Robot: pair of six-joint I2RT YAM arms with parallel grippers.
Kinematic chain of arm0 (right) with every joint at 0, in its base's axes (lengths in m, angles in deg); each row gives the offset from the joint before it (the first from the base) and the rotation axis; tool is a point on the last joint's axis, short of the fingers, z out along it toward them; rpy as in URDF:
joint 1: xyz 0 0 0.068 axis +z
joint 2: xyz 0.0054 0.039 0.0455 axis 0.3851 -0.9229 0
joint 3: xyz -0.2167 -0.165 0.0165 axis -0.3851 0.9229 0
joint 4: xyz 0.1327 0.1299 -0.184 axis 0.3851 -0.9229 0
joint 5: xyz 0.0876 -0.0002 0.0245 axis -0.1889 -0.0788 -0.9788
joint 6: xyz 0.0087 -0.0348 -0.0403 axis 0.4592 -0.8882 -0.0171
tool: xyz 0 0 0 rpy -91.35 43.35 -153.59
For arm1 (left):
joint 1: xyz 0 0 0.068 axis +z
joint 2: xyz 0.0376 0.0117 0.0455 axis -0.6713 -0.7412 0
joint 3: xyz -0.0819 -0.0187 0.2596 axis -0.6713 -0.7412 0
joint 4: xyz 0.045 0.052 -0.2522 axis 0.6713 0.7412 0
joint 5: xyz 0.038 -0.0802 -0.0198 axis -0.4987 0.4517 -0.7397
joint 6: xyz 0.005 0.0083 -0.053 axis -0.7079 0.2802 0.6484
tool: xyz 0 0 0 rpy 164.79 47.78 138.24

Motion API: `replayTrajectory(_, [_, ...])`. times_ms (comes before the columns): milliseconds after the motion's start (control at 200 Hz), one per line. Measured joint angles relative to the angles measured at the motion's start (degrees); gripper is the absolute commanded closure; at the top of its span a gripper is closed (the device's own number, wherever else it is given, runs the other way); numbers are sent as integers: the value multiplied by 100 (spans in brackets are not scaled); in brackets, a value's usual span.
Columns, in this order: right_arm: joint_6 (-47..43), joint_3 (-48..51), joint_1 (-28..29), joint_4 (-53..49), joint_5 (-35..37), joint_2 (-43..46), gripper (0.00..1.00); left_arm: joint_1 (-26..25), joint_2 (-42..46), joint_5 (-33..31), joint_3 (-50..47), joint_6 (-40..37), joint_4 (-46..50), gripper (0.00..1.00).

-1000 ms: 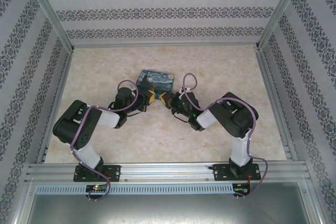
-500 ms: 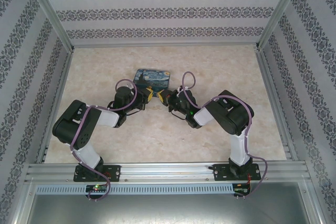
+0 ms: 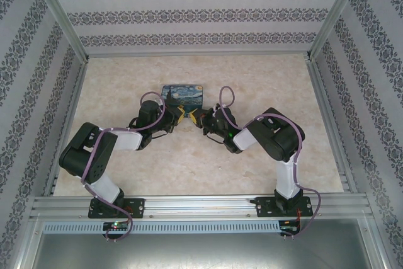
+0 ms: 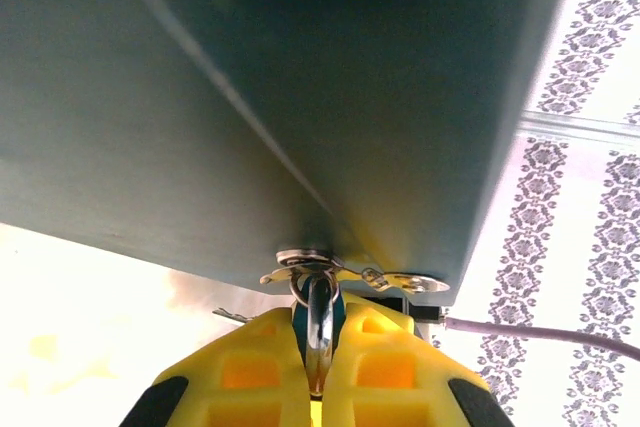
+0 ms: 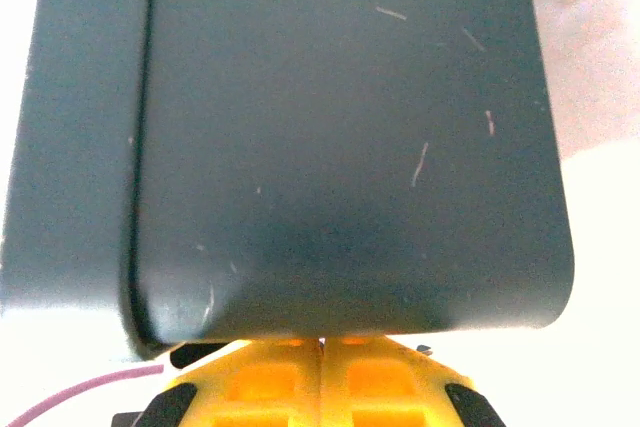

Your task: Unlock a padlock with a key

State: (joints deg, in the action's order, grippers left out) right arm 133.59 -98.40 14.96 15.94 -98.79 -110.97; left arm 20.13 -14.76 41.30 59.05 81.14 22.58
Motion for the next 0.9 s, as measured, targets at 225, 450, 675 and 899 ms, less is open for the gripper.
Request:
replayTrajectory(225, [-11, 0, -2, 11, -70, -39, 100, 0, 4, 22, 11, -68, 85, 100])
replayTrajectory(450, [37, -24, 4, 26, -61, -48, 100, 0, 4, 4, 9, 0, 44, 100])
replayTrajectory(675, [42, -354, 81, -212, 118, -131, 100, 11, 4, -282, 9, 2, -28, 100])
replayTrajectory(899, [35, -509, 179, -328, 387, -175, 100, 48, 4, -404, 9, 44, -90, 100])
